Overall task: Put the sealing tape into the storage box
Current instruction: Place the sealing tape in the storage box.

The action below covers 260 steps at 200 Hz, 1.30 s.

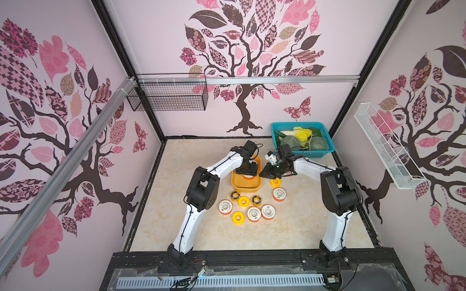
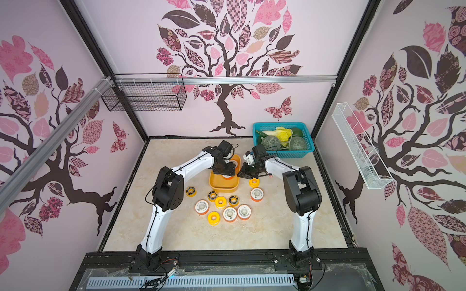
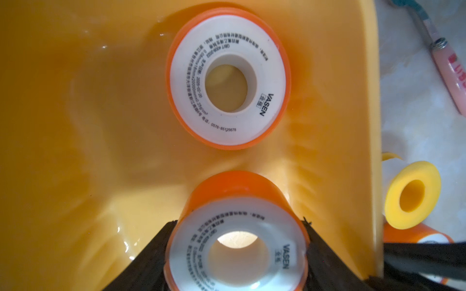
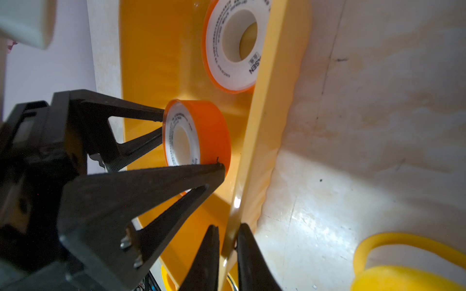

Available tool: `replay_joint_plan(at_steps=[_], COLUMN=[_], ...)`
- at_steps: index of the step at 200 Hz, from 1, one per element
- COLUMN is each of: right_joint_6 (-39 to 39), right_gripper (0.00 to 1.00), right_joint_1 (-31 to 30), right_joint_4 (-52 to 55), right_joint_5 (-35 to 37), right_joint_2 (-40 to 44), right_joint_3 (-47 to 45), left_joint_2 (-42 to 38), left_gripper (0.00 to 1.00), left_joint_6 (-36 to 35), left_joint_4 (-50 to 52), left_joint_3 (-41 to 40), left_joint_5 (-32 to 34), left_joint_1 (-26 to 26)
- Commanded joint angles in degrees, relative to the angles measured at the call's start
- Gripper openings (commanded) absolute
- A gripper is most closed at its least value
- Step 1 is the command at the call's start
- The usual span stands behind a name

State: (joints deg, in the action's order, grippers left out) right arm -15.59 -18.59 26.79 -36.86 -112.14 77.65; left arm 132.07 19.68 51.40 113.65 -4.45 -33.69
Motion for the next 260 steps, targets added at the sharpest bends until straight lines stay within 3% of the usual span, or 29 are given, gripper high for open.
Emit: replay_joint_plan(at_steps=[1, 110, 187, 260], right_joint_6=[0.61, 0.98, 0.96, 0.96], right_gripper=[0.19, 0.19, 0.19, 0.19], right_joint_1=[-0.38, -0.39, -0.37, -0.40], right_joint_4=[0.35, 0.90, 0.80, 0.90], right_joint_5=[-1.24, -1.28, -1.29, -1.29], right_joint_2=[-1.59, -1.23, -0.97, -0.66], right_joint_3=[2.52, 2.61, 2.34, 2.33], left_joint_2=[1.85, 1.55, 0.81, 0.98], left_gripper=[0.71, 0.83, 0.81, 0.79], left_joint_6=[0.42, 1.98, 3.25, 4.81], left_joint_4=[0.27, -2.09, -3.37, -4.85], left_joint_3=[2.23, 1.43, -0.29, -0.46], left_joint_5=[-1.42, -1.84, -1.81, -6.23], left_joint_1=[-0.15, -0.07, 0.49, 0.78])
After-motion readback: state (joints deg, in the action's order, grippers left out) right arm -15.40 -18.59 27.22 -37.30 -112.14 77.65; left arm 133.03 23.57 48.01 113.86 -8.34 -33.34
